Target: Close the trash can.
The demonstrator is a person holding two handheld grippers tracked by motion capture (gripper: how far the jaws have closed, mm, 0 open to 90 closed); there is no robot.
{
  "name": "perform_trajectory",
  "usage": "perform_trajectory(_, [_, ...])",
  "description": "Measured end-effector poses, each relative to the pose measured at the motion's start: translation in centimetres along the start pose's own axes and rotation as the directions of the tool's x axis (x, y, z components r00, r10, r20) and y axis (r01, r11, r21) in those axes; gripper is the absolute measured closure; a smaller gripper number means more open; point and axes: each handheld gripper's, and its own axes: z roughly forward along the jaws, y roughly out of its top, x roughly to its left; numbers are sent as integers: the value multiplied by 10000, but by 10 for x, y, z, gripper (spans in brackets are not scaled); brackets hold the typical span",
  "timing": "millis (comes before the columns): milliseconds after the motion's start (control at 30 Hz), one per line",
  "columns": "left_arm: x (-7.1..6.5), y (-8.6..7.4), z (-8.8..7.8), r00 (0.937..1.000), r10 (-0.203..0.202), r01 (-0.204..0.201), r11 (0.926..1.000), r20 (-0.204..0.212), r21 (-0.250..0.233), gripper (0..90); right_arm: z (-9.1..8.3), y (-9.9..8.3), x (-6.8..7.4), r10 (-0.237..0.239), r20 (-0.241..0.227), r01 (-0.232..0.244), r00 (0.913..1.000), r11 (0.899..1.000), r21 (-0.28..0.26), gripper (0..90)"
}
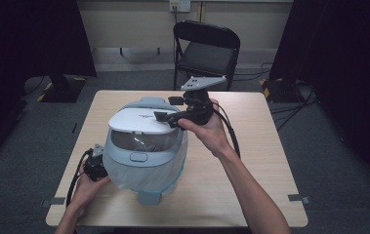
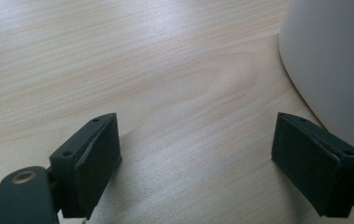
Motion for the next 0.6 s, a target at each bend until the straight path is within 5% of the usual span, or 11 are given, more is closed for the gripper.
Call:
perform_trajectory(233, [0,0,0,10000,1,-1,10000,3,-5,151,15,-8,27,-207,-52,211,9998,9972,719,262])
perform_trajectory(300, [0,0,0,10000,2,-2,10000,14,-11,153,18,-12,37,-651,55,644,9979,9945,829,253])
perform_trajectory(600, [0,0,0,10000,3,-3,10000,2,1,153,15,-20,55,-748,395,727,9964,9959,530,256])
